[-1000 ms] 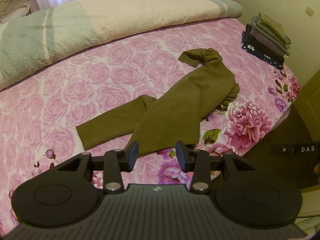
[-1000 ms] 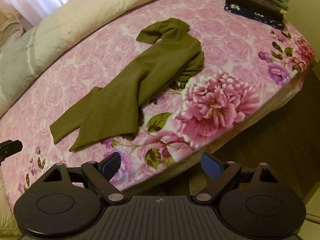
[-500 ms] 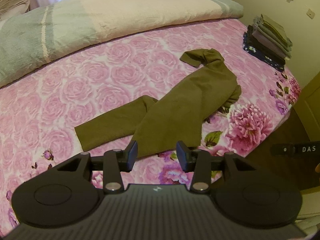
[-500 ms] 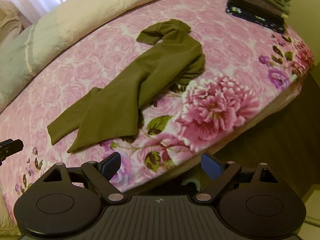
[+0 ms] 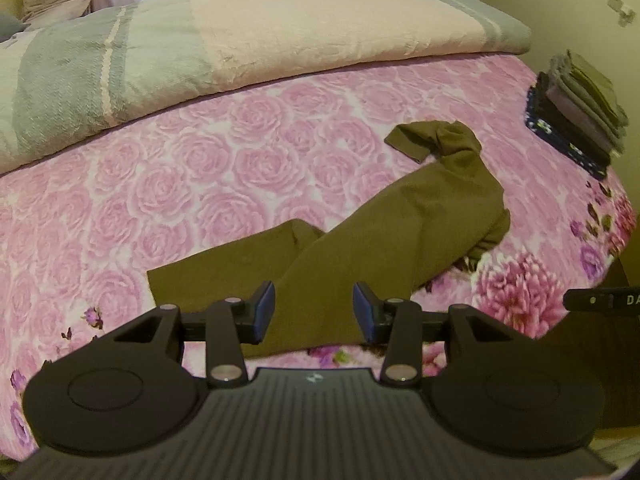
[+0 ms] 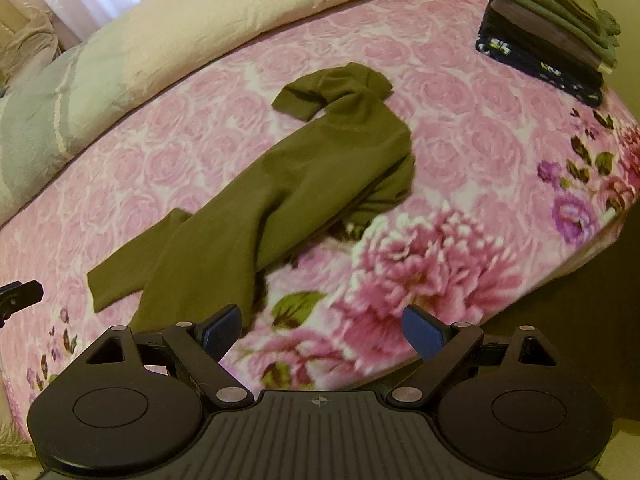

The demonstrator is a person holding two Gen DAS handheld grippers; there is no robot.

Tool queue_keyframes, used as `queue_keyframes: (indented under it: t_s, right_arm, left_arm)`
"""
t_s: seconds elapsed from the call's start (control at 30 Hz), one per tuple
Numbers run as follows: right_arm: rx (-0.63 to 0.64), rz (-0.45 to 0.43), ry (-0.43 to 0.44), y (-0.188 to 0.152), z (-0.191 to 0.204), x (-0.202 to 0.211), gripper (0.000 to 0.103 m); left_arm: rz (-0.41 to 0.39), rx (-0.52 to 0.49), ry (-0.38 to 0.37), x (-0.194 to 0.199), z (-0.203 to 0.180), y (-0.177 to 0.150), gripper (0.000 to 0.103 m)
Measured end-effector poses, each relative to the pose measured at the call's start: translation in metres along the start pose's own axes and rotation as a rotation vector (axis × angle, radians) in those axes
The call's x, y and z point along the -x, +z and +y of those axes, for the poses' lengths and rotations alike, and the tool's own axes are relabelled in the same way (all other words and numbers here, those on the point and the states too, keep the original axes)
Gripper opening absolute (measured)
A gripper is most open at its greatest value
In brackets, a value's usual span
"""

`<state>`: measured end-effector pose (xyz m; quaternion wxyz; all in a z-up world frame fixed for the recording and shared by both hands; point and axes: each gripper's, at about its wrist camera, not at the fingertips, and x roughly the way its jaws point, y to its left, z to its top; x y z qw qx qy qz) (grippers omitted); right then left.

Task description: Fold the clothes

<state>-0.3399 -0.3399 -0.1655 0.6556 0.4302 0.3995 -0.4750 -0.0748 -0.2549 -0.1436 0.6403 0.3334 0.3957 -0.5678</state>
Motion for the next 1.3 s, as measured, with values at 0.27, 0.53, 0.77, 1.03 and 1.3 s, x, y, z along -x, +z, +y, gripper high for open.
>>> queue_keyframes:
  t_s: [0.27, 0.53, 0.77, 1.03, 1.3]
  right_arm:
    - [0.078, 0.051, 0.014, 0.056, -0.051, -0.014, 0.090]
    - [0.175, 0.161, 0.025, 0.070, -0.073, -0.058, 0.090]
    - [0.189, 0.223, -0.013, 0.076, -0.094, -0.089, 0.090]
    - [0.151, 0.181, -0.107, 0.112, -0.126, -0.120, 0.090]
    - [0.131, 0.036, -0.071, 0.180, -0.124, -0.167, 0.090]
  left_arm:
    - [0.020, 0.084, 0.047, -0.017, -0.052, 0.015, 0.039]
    - [0.122, 0.220, 0.153, -0.029, -0.050, -0.008, 0.039]
    - [0.165, 0.308, 0.222, -0.046, -0.025, -0.020, 0.040]
    - [0.172, 0.380, 0.187, -0.107, 0.016, -0.009, 0.042]
    - [0.160, 0.454, 0.110, -0.183, 0.057, 0.005, 0.042]
